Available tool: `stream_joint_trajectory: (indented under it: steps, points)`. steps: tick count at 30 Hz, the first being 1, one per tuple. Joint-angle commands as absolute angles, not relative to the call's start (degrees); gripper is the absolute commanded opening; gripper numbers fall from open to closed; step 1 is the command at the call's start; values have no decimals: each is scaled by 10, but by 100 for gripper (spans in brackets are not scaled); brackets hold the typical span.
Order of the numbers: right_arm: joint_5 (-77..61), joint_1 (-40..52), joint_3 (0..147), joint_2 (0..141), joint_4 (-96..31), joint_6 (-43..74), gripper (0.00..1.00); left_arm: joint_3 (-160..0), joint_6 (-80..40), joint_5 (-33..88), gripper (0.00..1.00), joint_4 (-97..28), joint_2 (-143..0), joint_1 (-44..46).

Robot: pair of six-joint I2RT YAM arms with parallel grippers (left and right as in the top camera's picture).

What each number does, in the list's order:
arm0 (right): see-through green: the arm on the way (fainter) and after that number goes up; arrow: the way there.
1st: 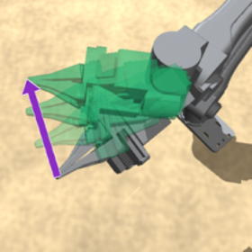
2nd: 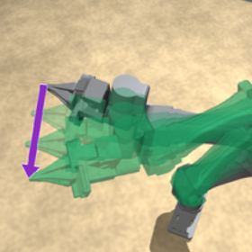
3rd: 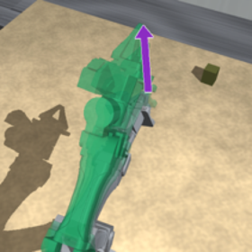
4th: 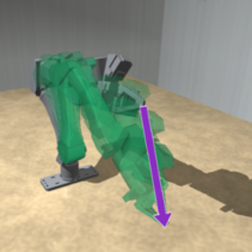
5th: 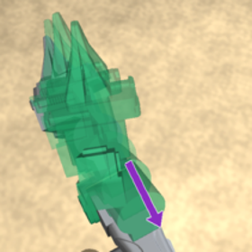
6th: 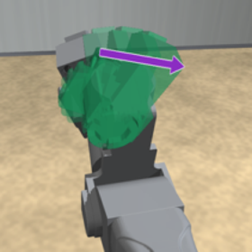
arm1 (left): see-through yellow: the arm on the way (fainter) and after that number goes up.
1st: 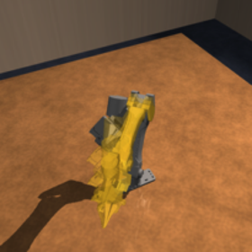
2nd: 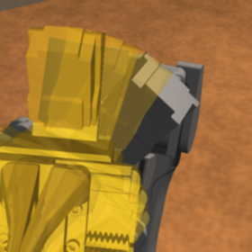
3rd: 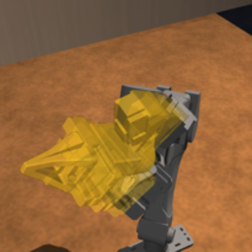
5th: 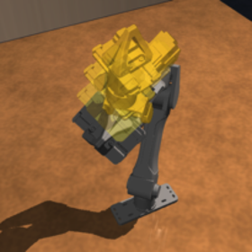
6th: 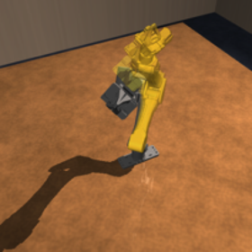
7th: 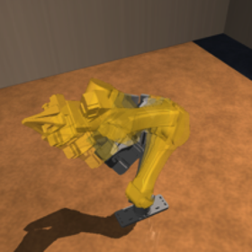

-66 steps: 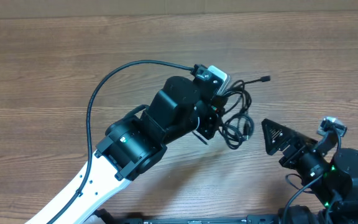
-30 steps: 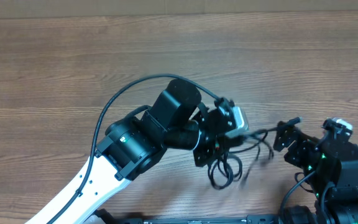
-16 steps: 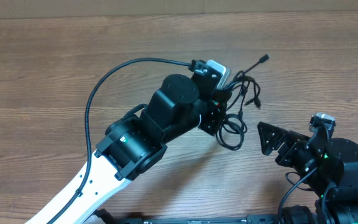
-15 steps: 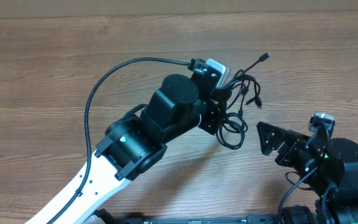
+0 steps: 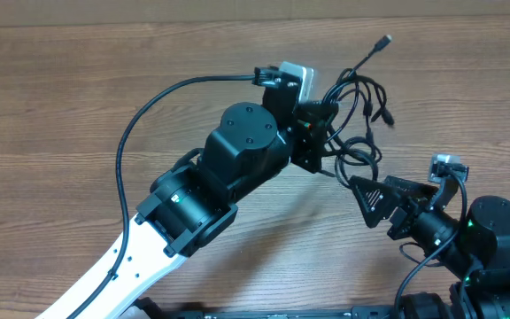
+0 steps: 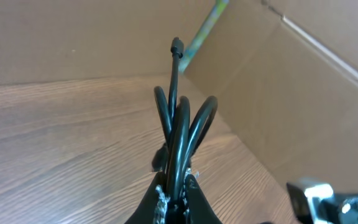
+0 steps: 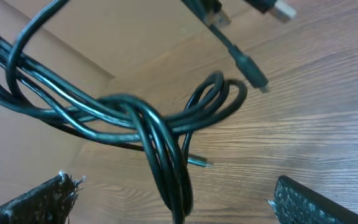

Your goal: Untangle cables

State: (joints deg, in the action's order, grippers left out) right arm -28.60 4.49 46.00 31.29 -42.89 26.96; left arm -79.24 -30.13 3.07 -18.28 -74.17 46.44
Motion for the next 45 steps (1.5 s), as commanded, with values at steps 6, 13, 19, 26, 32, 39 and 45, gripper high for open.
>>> stream_joint_trajectory:
  steps: [6,13,19,26,32,39,45]
  points:
    - [-296,41,457,312,-396,265,43,-808,-393,78,4,-169,-737,465]
    - [-296,41,457,312,-412,265,4,-808,-388,77,4,-167,-737,464]
    - [-254,41,457,312,-438,267,4,-808,-335,-4,43,-180,-736,464]
    - [-191,41,457,312,-480,287,4,-808,-273,-84,100,-248,-736,464]
    - [-191,41,457,312,-472,289,3,-808,-181,-77,100,-295,-736,464]
    - [-239,41,457,312,-453,239,4,-808,34,-44,97,-372,-737,464]
    - [-272,41,457,312,-452,214,4,-808,110,38,91,-399,-737,464]
